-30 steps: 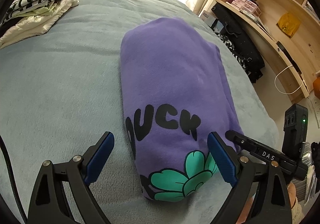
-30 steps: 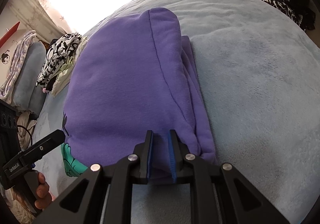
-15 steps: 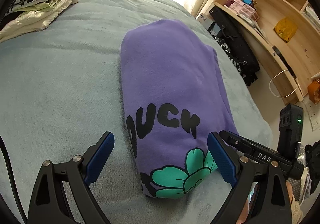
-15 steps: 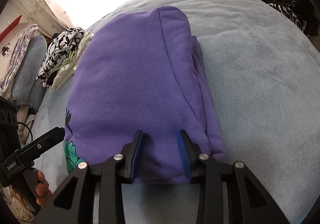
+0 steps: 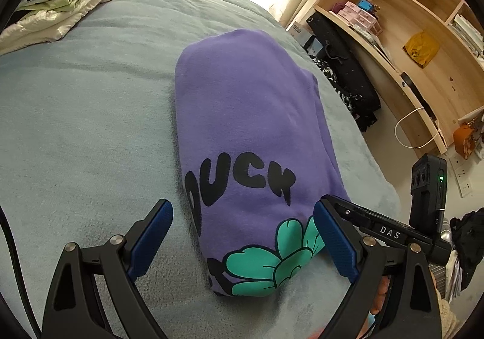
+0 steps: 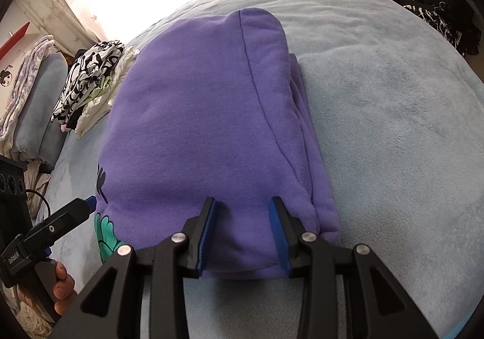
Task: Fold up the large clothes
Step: 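Press and square the folded hoodie bundle with both grippers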
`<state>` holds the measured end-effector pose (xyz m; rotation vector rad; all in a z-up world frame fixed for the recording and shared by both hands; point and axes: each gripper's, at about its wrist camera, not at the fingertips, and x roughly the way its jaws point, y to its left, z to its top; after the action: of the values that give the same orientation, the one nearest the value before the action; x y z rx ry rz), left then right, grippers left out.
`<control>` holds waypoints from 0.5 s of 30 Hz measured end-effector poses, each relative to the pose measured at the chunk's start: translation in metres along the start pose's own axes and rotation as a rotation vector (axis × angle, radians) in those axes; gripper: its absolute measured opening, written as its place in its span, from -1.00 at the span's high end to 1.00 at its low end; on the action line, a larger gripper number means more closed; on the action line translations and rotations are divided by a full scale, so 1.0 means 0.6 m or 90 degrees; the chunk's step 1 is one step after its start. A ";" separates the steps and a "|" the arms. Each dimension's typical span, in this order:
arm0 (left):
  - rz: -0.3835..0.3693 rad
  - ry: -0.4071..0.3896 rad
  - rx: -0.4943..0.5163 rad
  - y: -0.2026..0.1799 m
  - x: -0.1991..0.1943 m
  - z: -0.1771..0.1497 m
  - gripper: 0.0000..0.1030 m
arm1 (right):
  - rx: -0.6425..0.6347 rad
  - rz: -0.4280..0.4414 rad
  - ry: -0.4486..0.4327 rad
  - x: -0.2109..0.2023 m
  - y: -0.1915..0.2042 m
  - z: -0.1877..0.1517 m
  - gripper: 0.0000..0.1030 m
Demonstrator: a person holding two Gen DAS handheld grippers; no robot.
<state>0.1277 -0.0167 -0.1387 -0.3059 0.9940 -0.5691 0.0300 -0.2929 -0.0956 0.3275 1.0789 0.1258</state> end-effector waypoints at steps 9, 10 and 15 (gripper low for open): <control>-0.016 0.005 0.001 0.004 0.001 0.002 -0.81 | 0.001 0.000 -0.002 0.000 0.002 -0.002 0.28; -0.018 0.003 0.001 0.003 0.001 0.002 -0.81 | 0.001 0.000 -0.002 0.000 0.002 -0.002 0.28; -0.021 0.008 0.003 0.003 -0.001 0.002 -0.81 | 0.003 0.000 -0.001 0.001 0.004 -0.001 0.27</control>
<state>0.1288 -0.0149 -0.1388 -0.3146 1.0010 -0.6038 0.0296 -0.2906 -0.0955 0.3314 1.0782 0.1228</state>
